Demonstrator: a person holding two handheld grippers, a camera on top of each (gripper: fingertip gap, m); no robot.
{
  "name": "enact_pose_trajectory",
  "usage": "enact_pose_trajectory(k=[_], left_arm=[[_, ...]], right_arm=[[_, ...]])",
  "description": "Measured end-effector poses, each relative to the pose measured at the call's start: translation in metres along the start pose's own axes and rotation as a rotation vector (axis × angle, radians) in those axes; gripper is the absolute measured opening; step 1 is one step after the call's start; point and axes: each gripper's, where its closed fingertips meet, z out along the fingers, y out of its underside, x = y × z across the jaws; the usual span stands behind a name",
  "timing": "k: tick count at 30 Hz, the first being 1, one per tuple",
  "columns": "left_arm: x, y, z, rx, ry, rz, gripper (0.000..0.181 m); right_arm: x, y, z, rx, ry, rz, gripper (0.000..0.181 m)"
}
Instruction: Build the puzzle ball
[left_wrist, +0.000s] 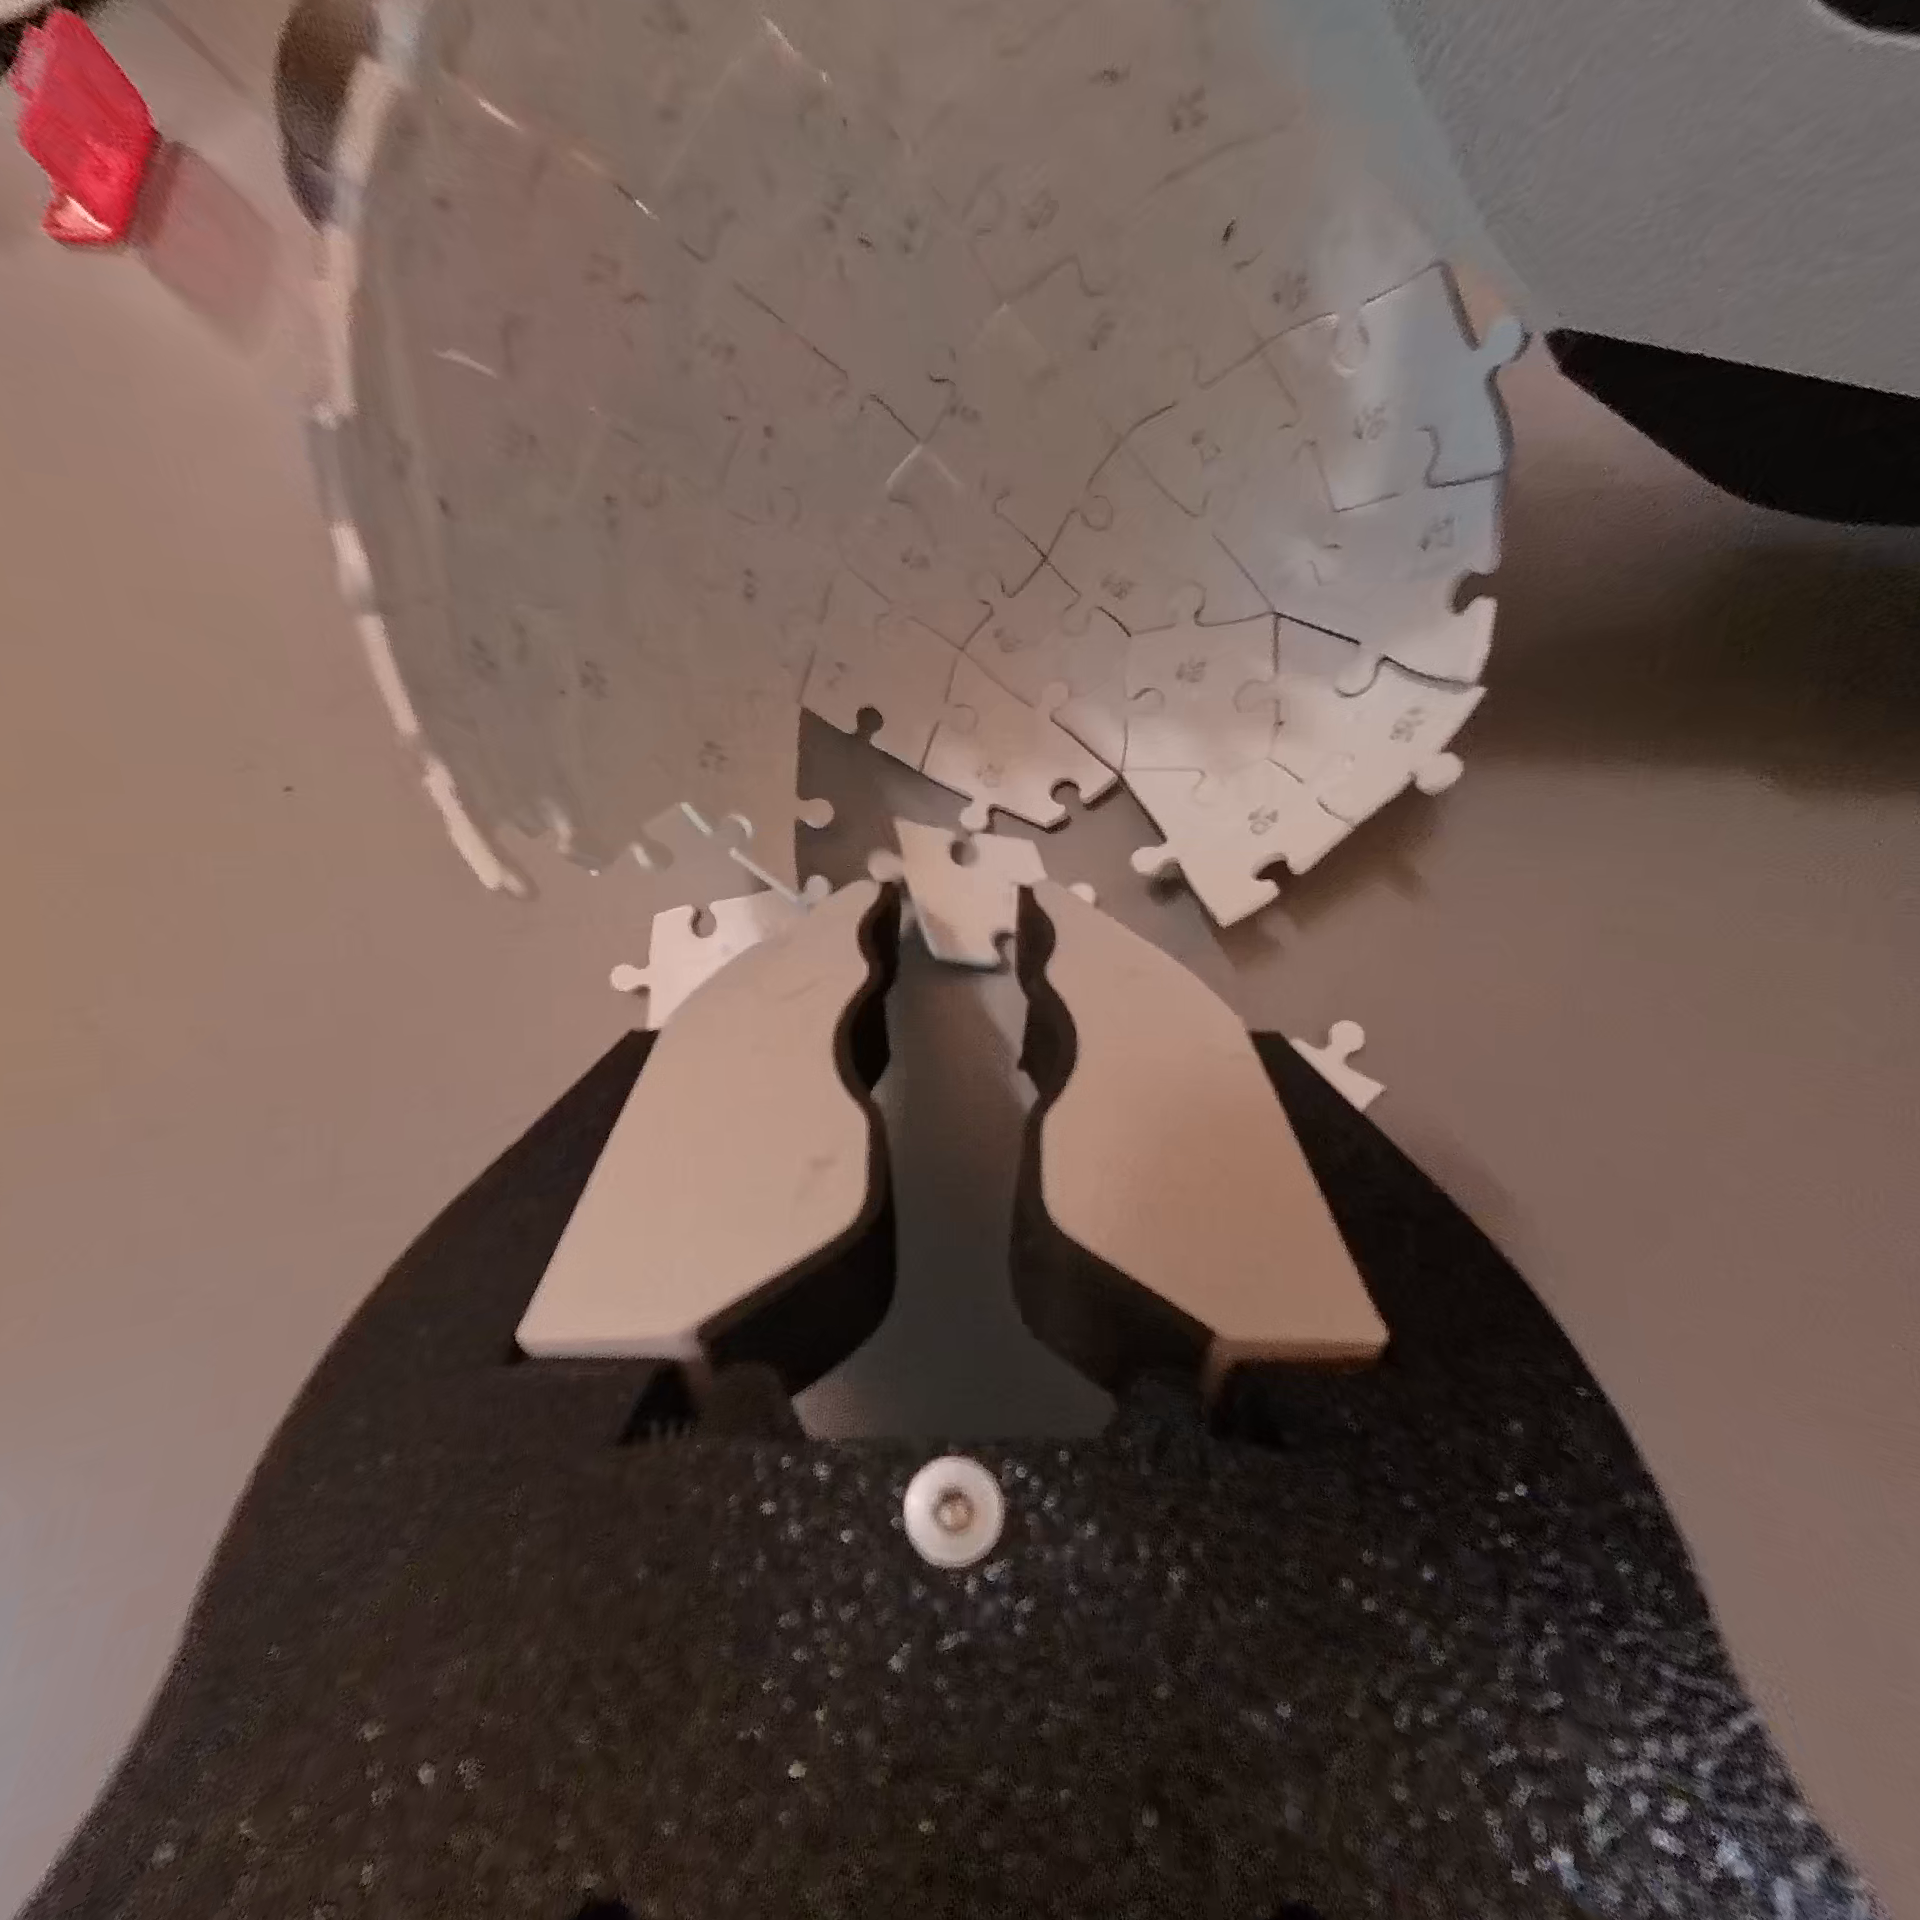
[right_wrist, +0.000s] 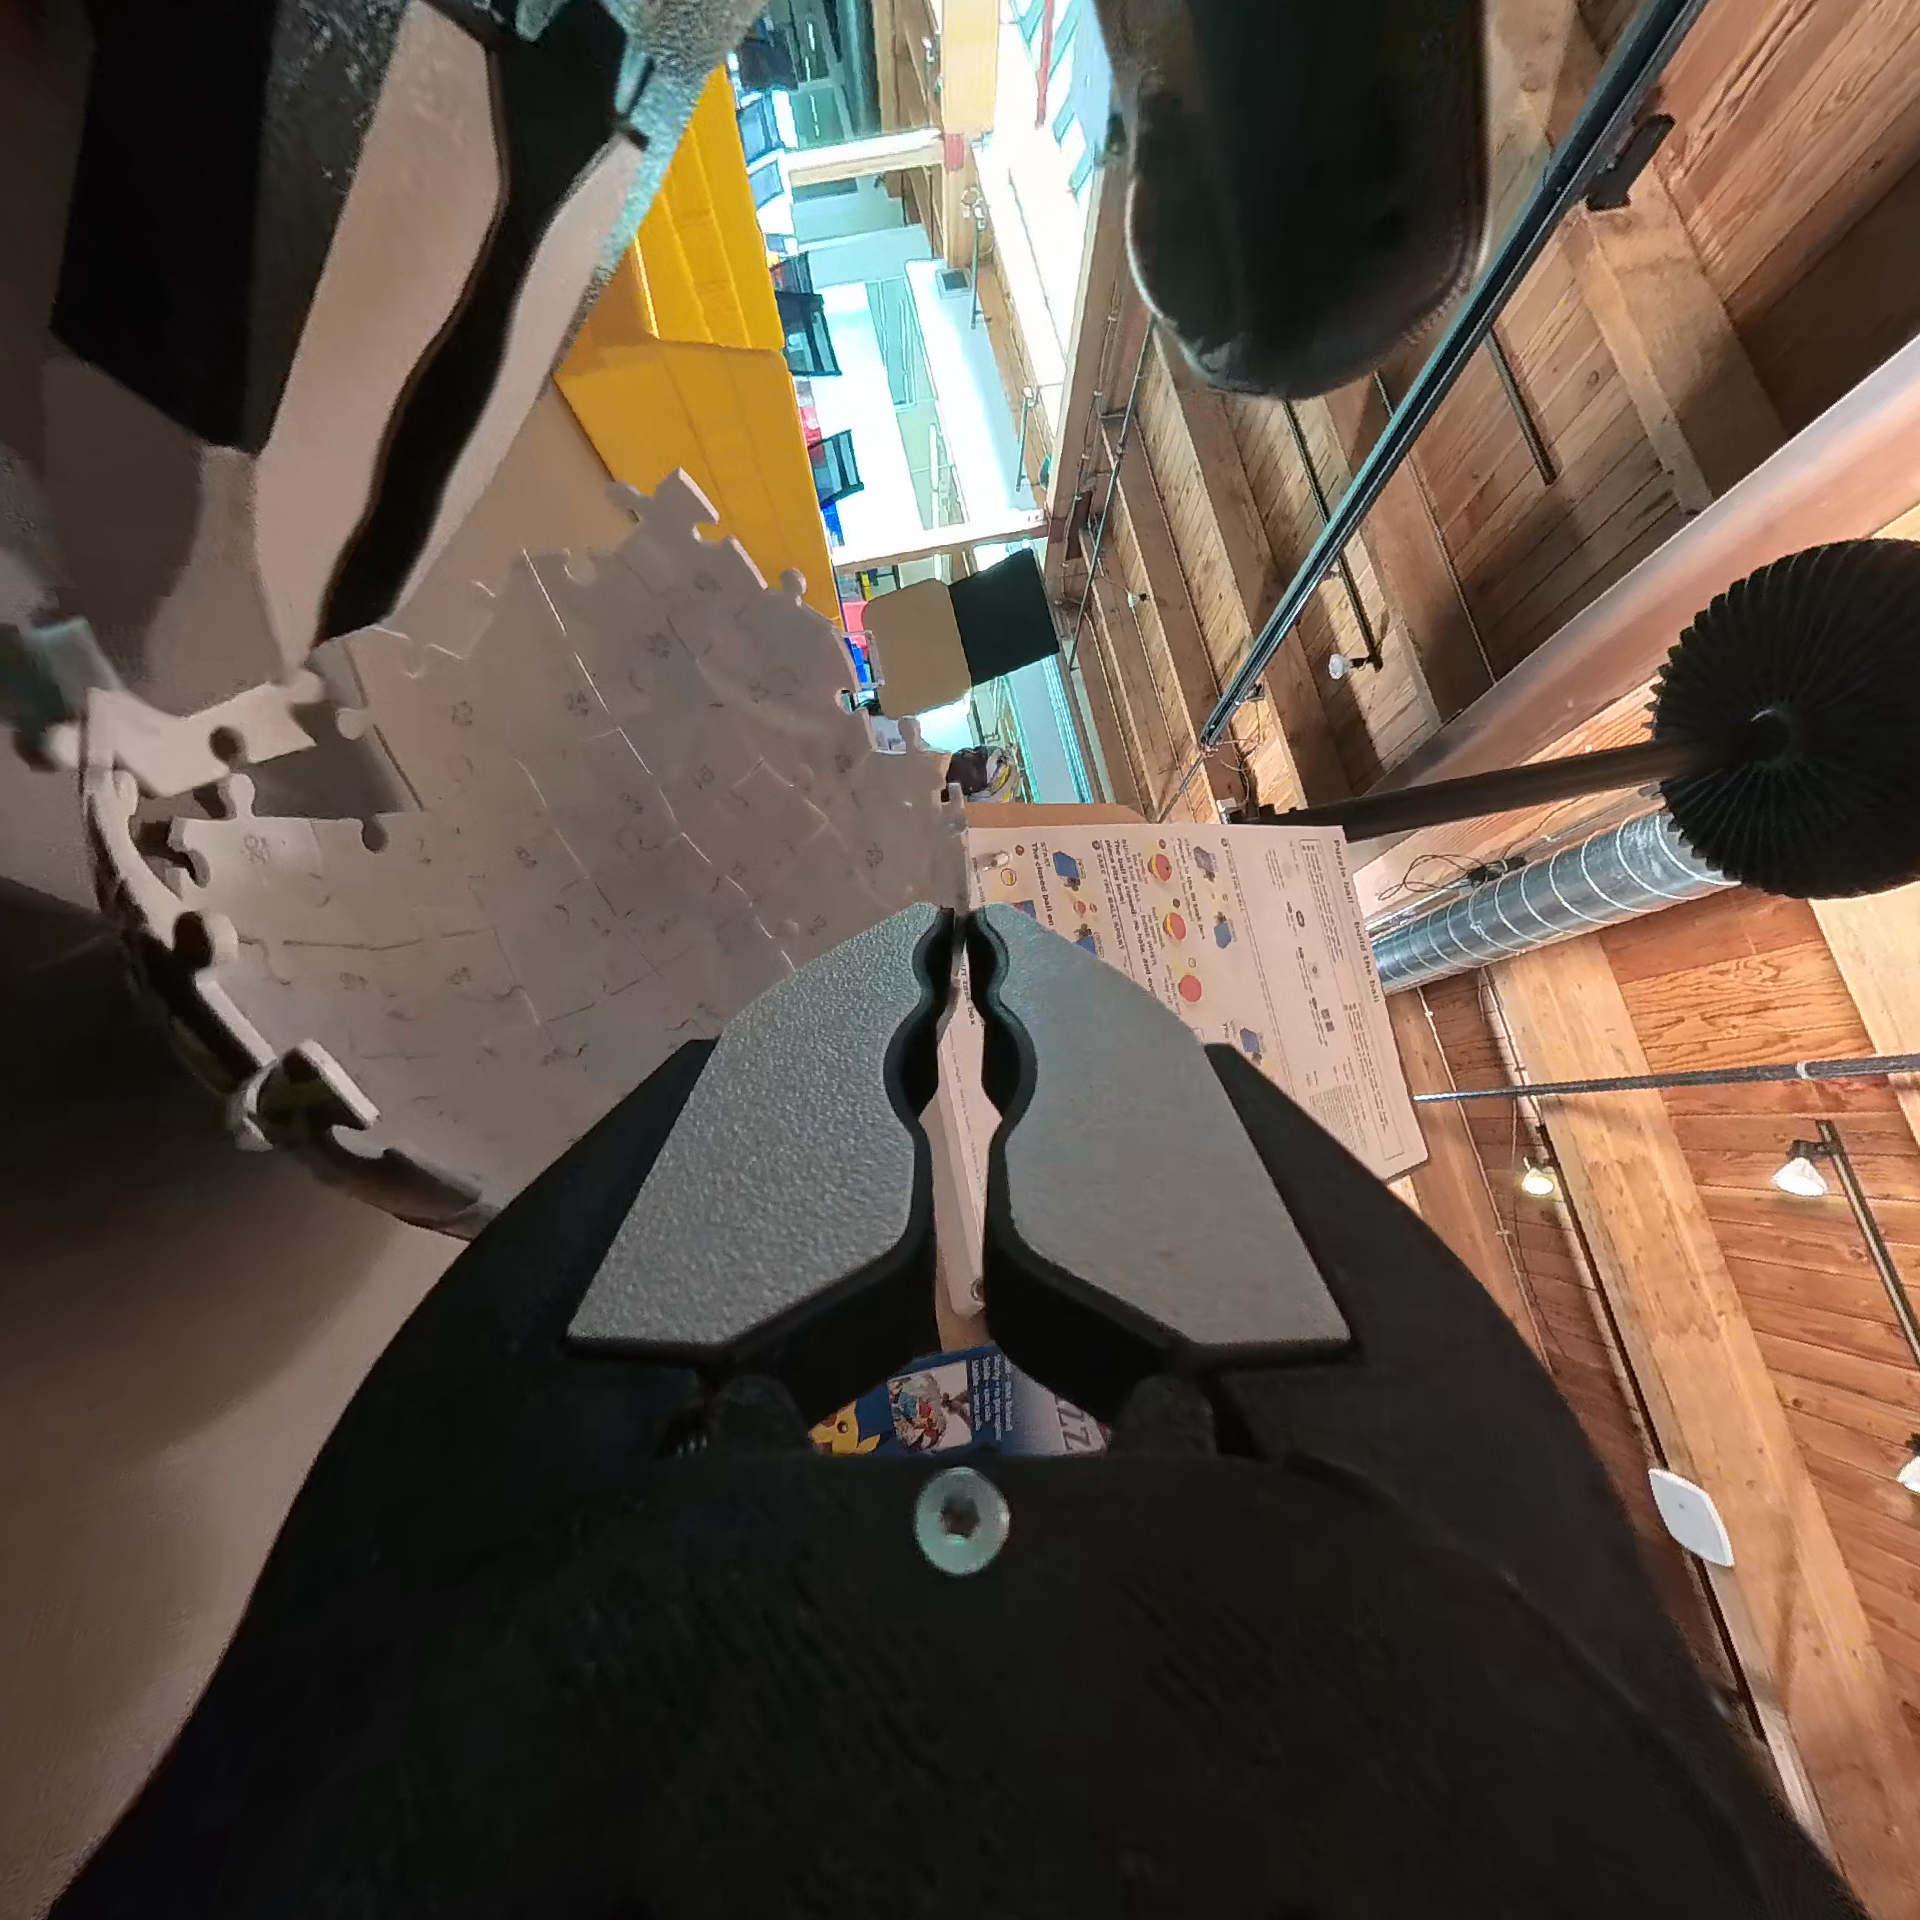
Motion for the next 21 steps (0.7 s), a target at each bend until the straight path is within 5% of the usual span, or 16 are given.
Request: enact_pose_trajectory(k=[21], left_arm=[[0.006, 0.011, -0.001, -0.095, 0.07, 0.009, 0.04]], right_arm=[[0.0, 0.0, 0.0, 0.003, -0.001, 0.01, 0.002]])
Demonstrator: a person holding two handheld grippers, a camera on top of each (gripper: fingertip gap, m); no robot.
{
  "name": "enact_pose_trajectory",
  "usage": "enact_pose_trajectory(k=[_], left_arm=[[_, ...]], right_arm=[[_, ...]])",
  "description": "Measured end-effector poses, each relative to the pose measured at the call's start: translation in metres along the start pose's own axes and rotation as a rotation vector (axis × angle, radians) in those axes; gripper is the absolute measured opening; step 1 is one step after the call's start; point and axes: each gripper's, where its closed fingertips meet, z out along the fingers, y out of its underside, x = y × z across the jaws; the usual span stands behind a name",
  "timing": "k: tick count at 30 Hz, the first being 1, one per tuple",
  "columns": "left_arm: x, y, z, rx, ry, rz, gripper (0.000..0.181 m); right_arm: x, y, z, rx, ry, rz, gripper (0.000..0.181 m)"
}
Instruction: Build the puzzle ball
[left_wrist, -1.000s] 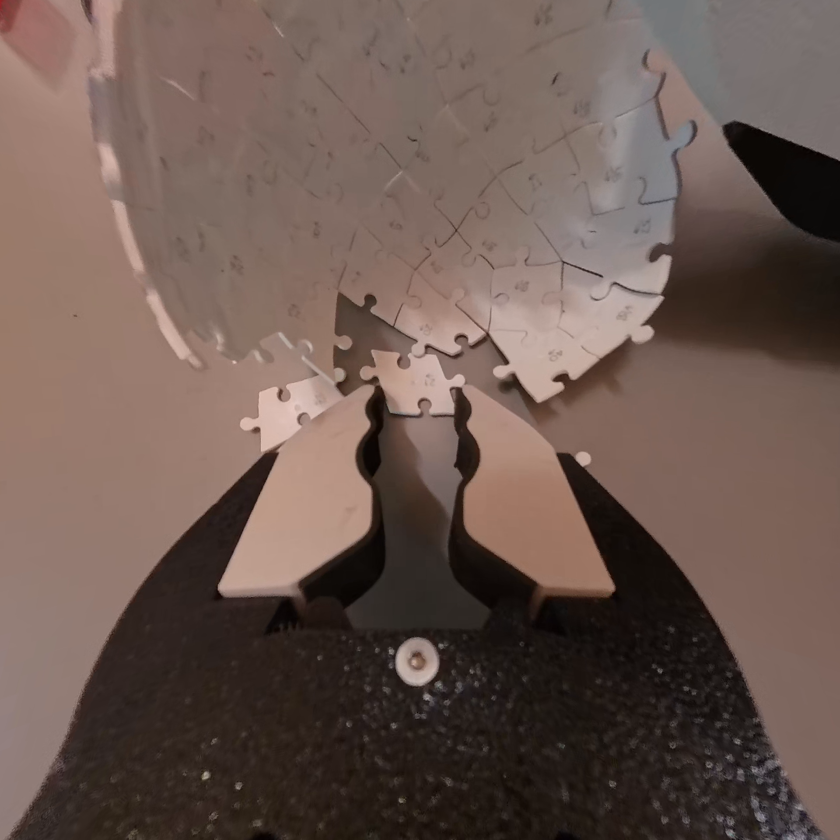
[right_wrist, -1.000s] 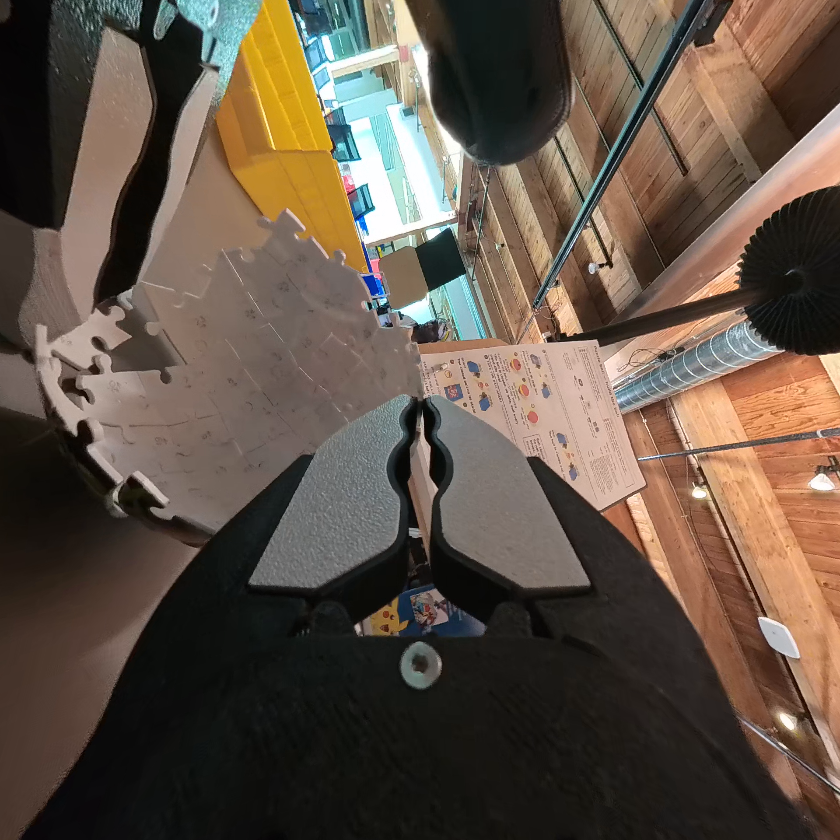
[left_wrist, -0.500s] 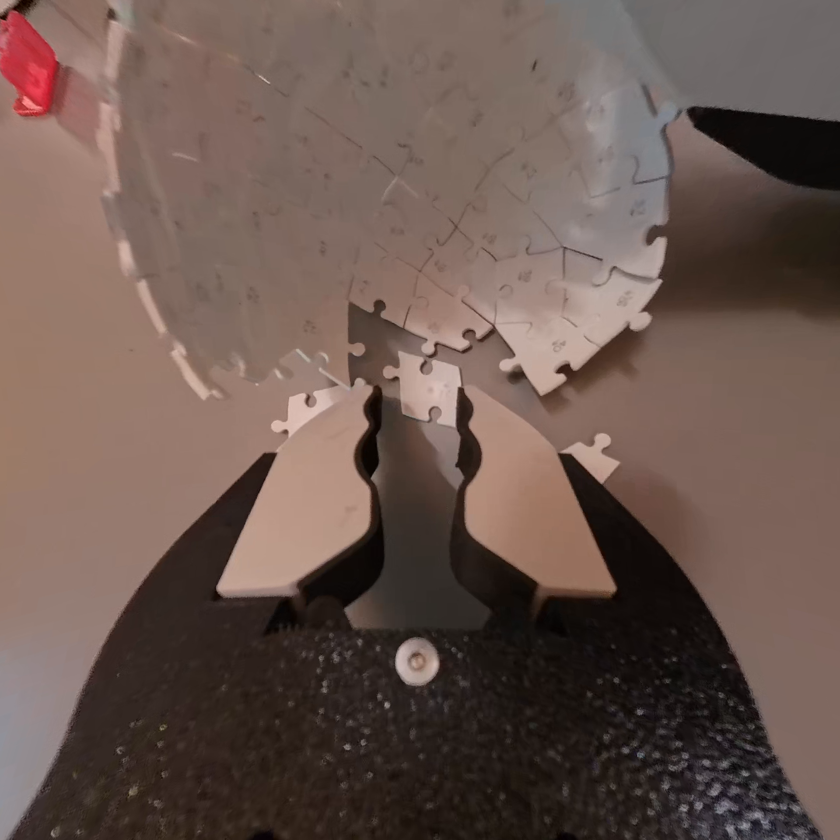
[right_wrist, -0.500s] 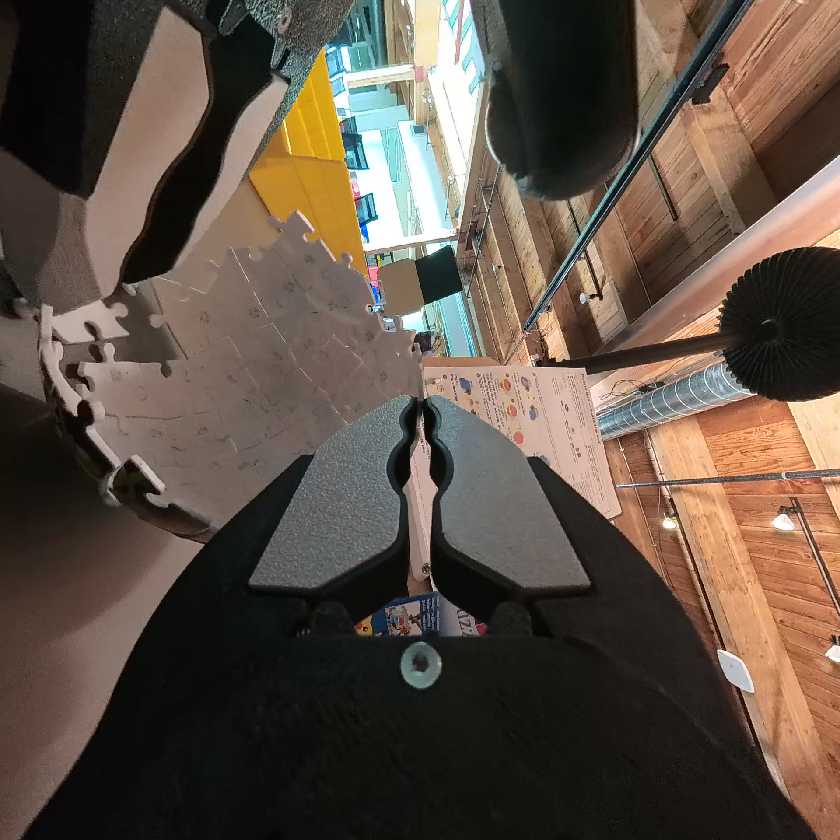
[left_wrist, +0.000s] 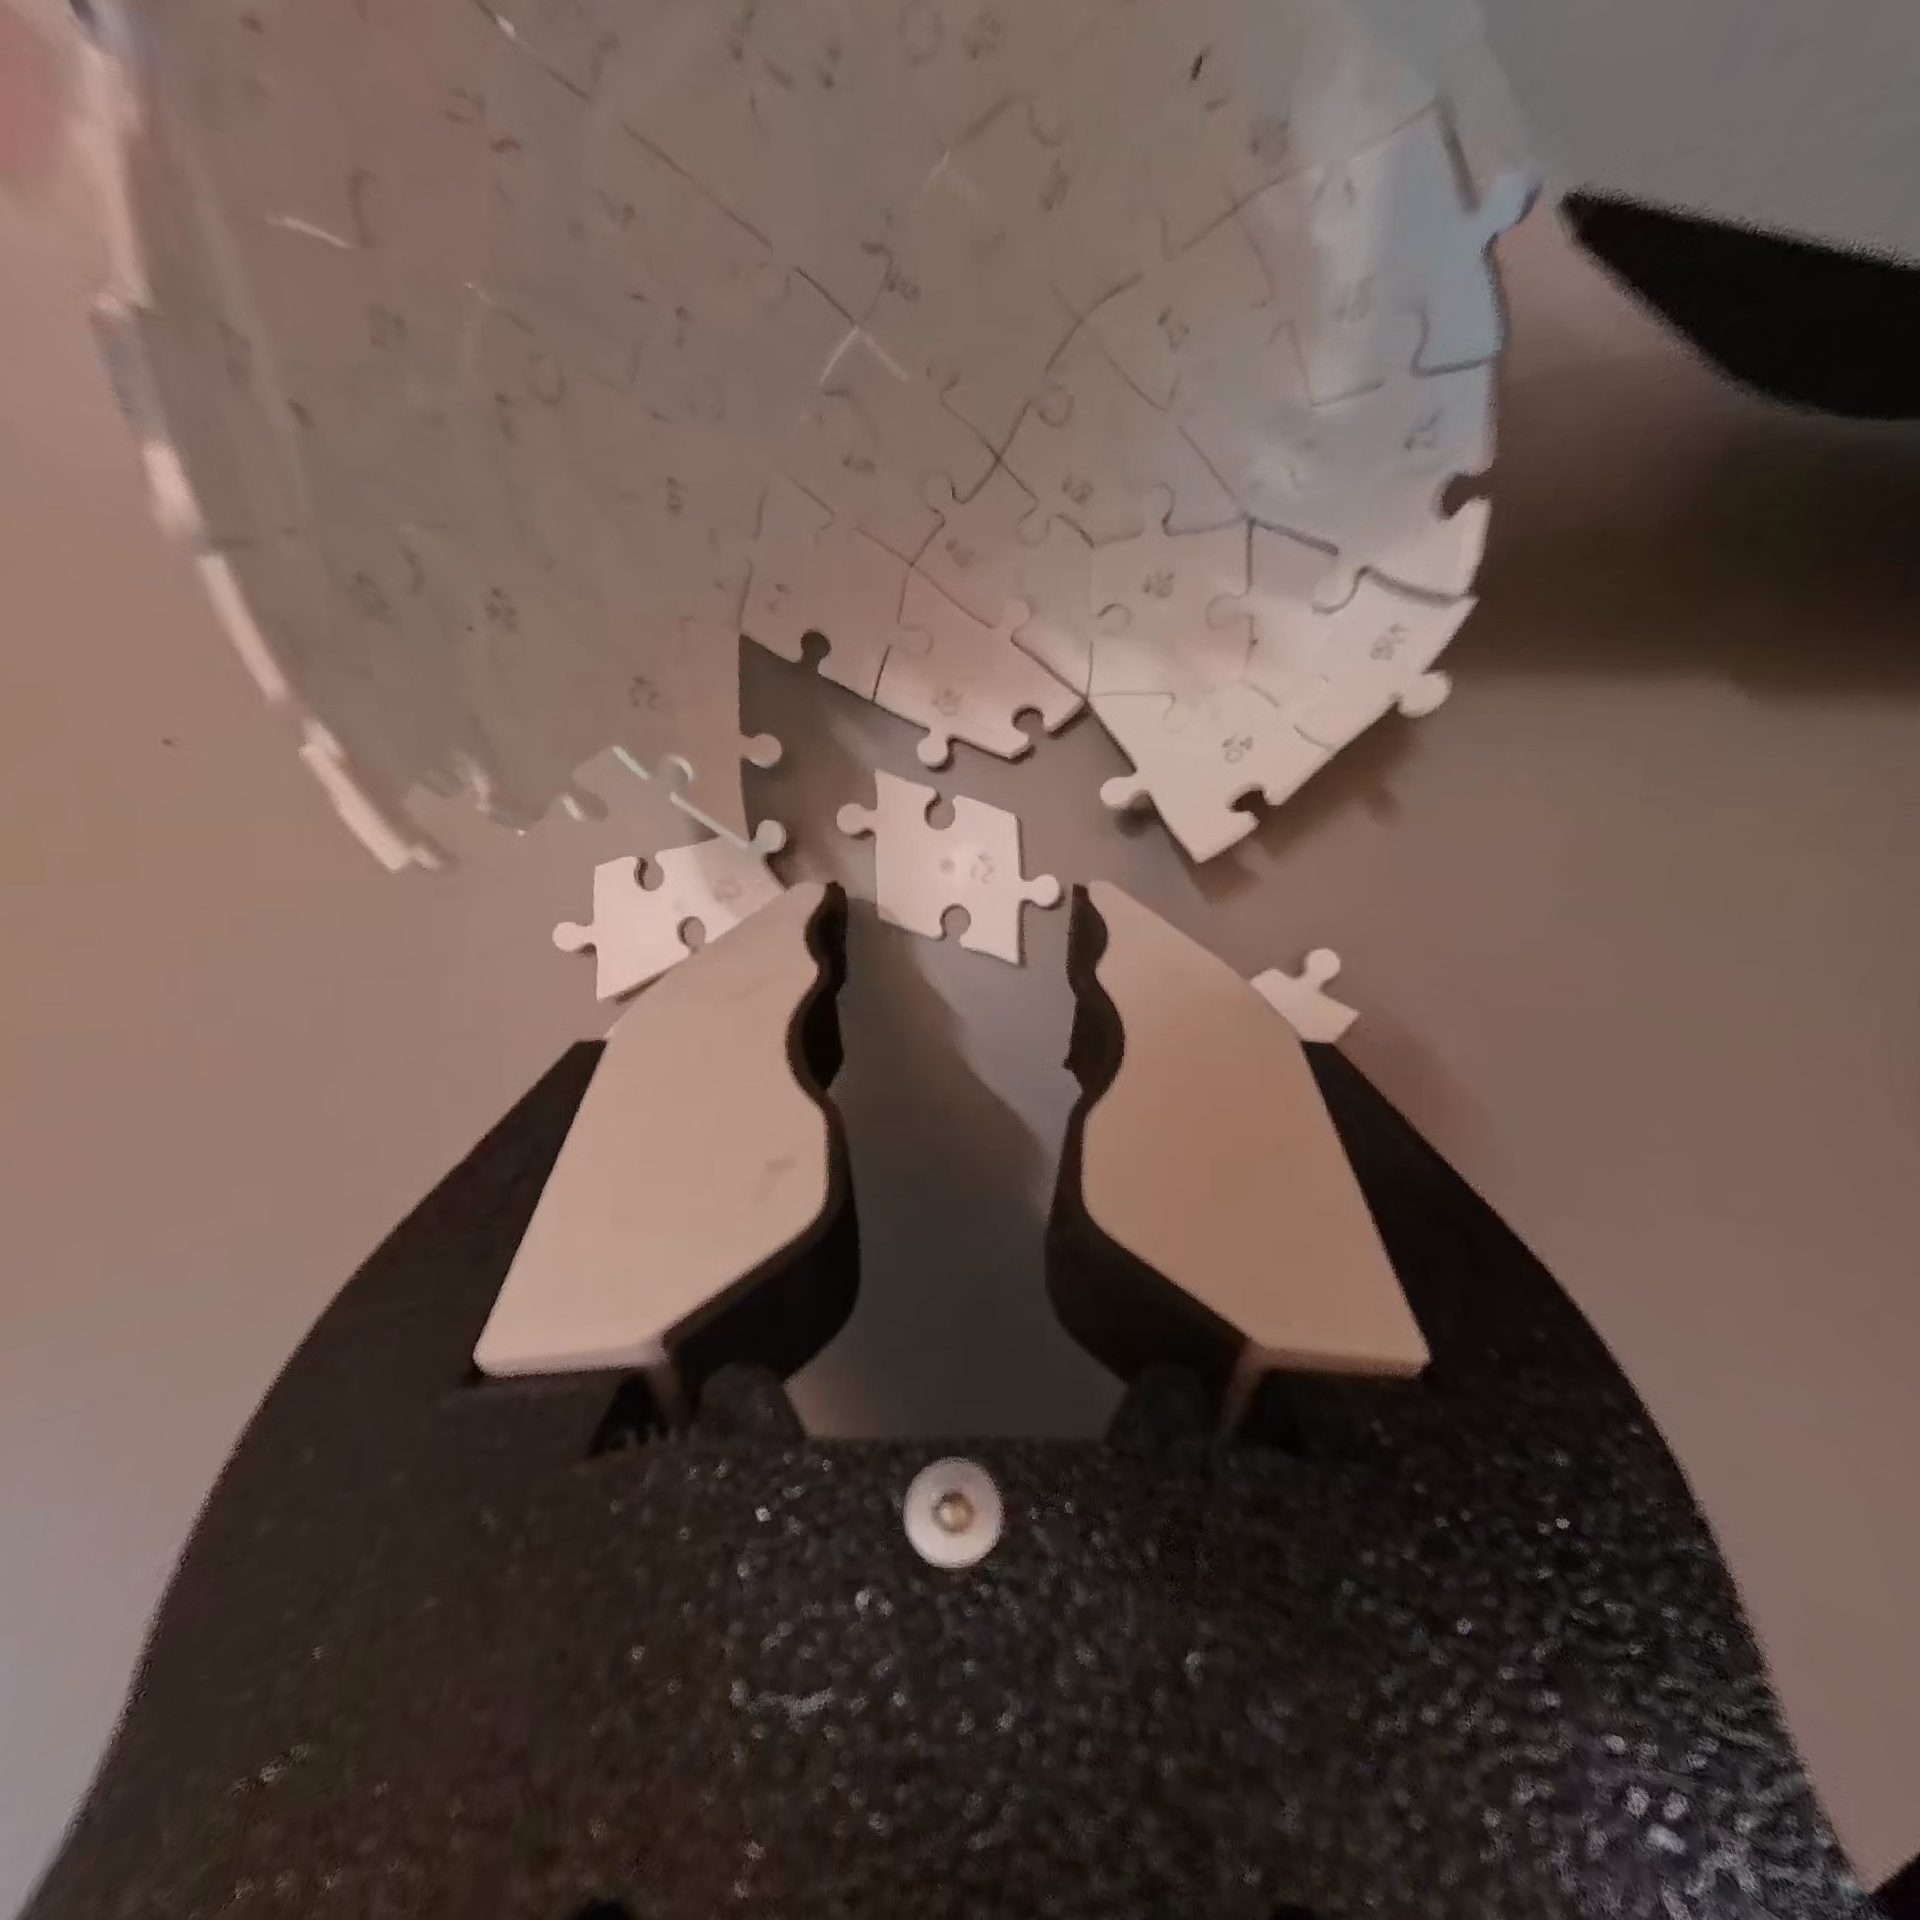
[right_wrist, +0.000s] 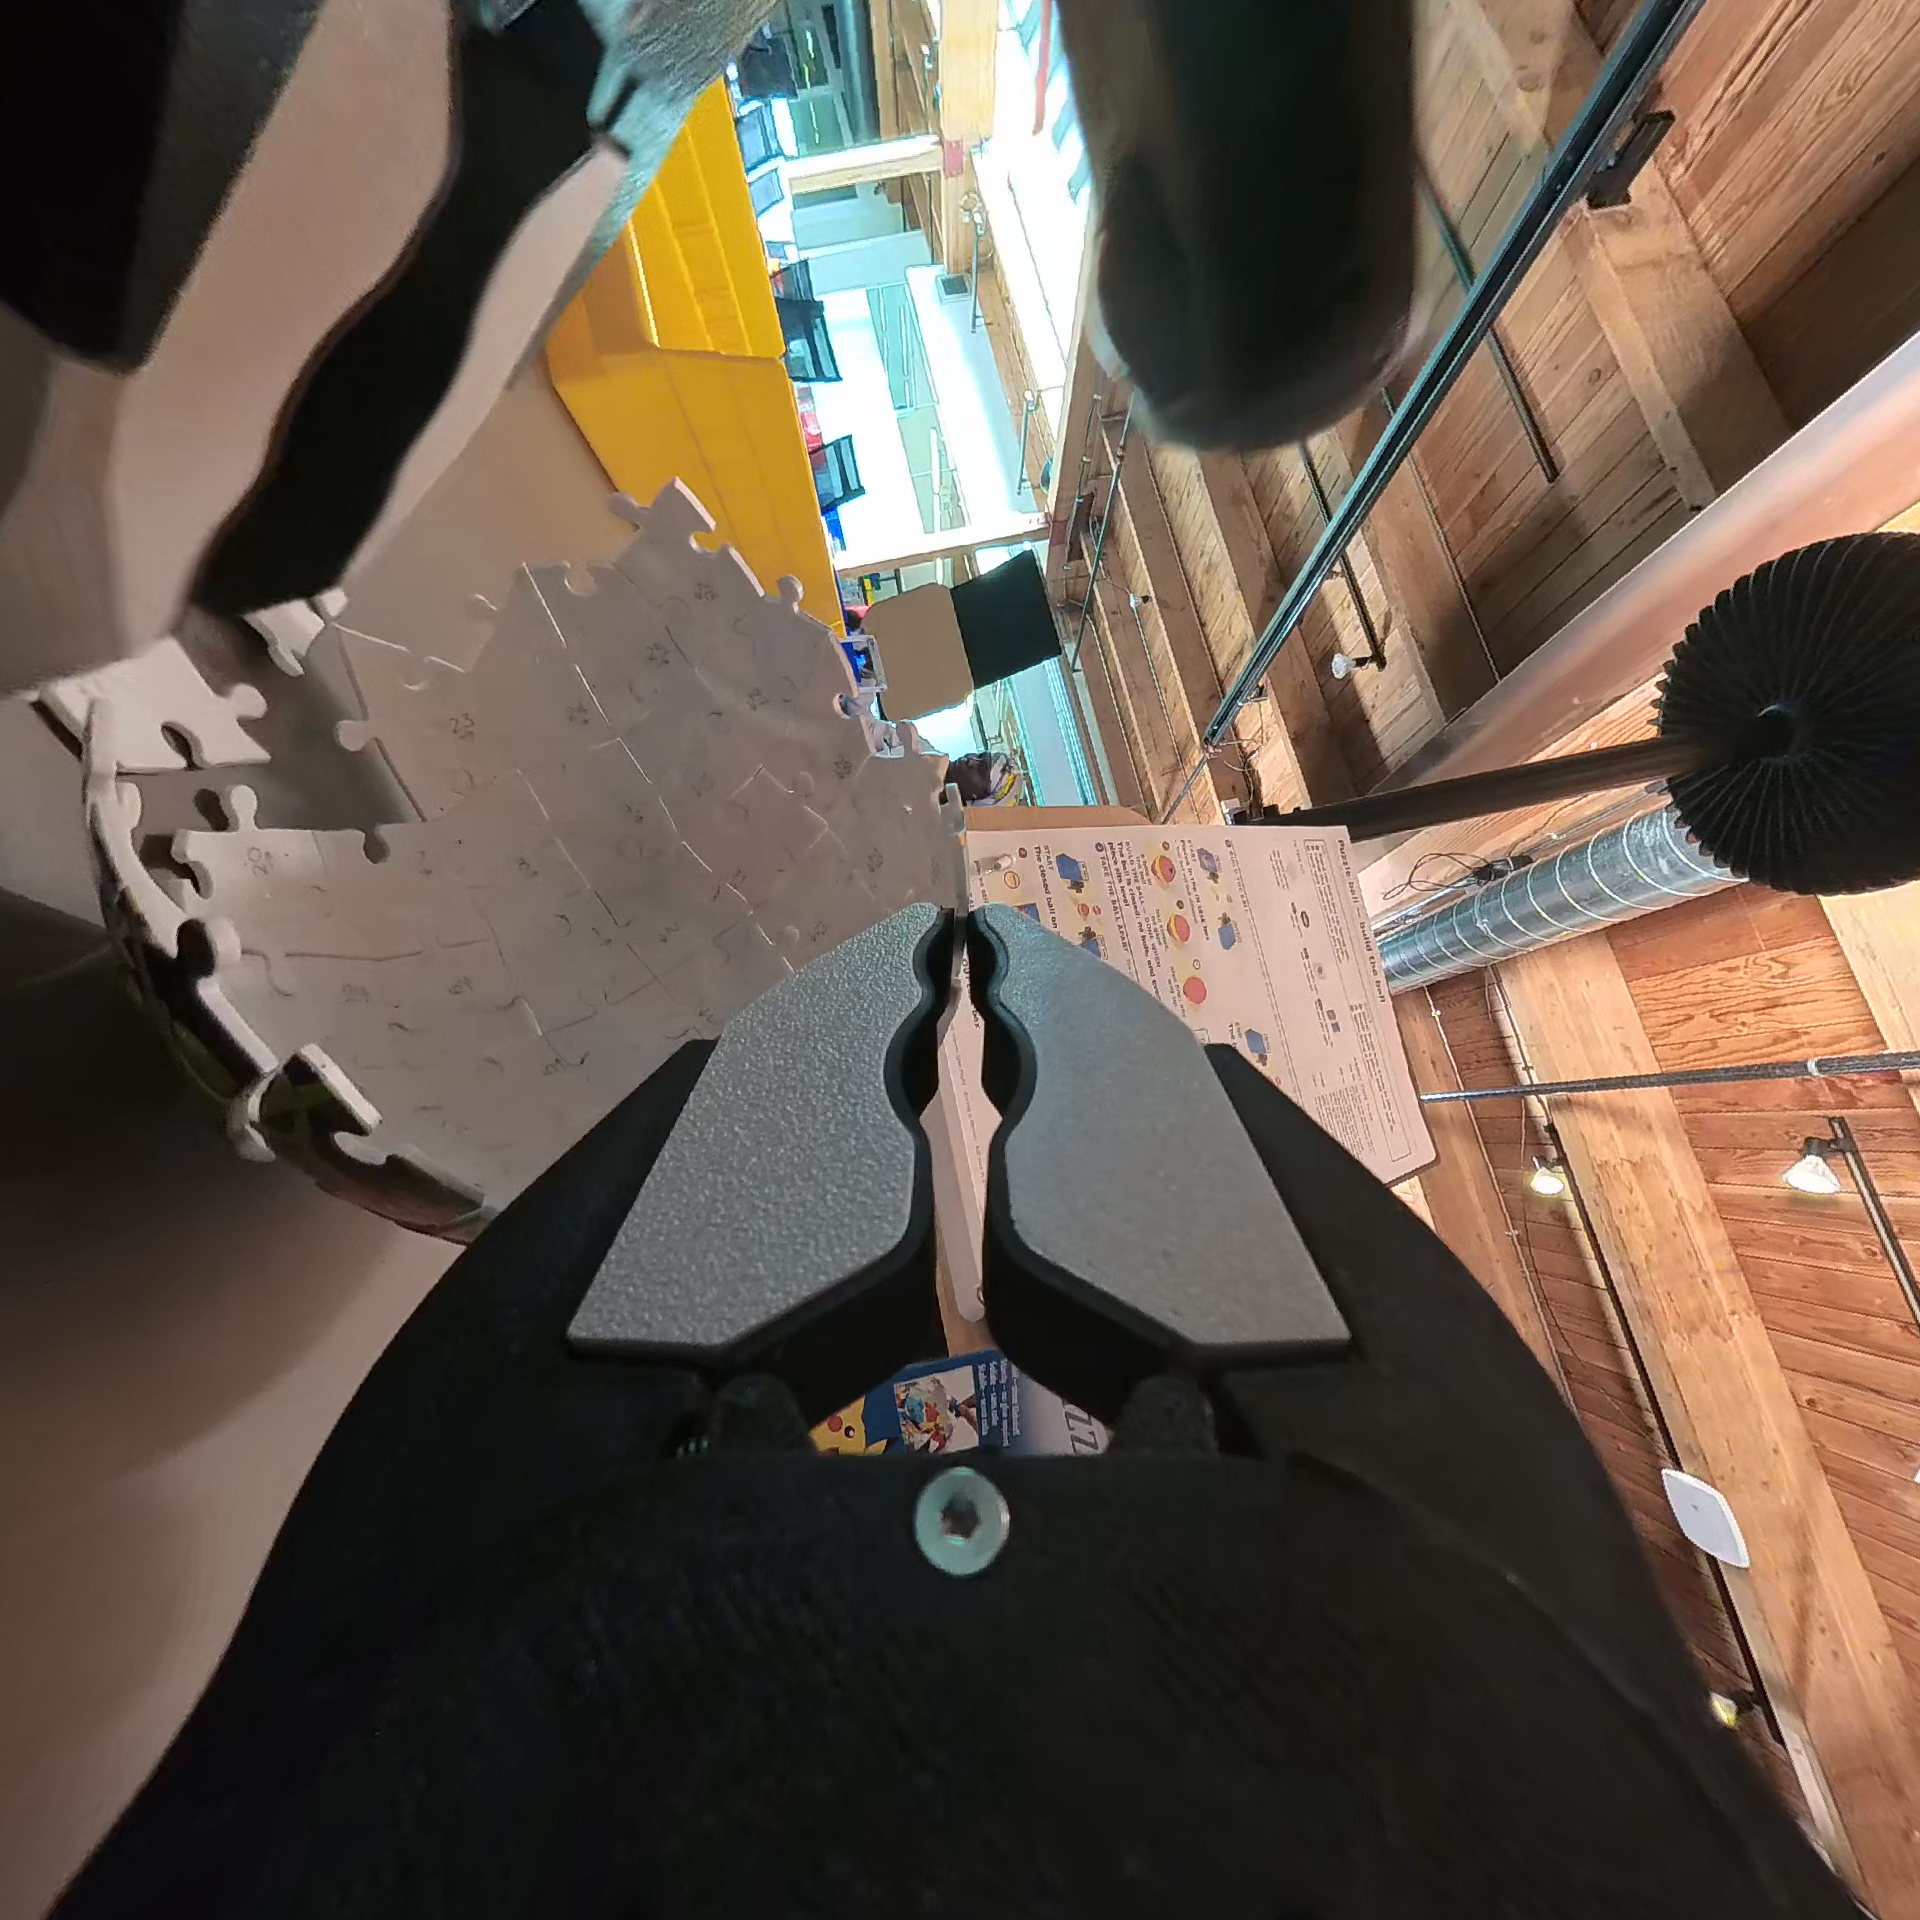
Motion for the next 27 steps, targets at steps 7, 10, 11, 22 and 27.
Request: enact_pose_trajectory(k=[7, 10, 11, 22, 27], left_arm=[[0.002, -0.003, 0.007, 0.05, 0.068, -0.035, 0.032], [0.002, -0.004, 0.007, 0.064, 0.056, -0.032, 0.032], [0.001, -0.003, 0.006, 0.071, 0.05, -0.031, 0.032], [-0.004, -0.014, 0.009, 0.073, -0.02, 0.089, 0.032], [-0.003, -0.013, 0.011, 0.041, -0.007, 0.08, 0.033]], right_arm=[[0.0, 0.001, 0.0, -0.005, -0.001, 0.002, 0.002], [0.0, 0.002, 0.0, -0.005, 0.0, 0.004, 0.002], [0.0, 0.002, 0.0, -0.005, -0.001, 0.003, 0.002], [0.0, 0.0, 0.0, -0.001, -0.001, -0.011, 0.002], [0.0, -0.001, 0.0, 0.001, -0.001, -0.012, 0.002]])
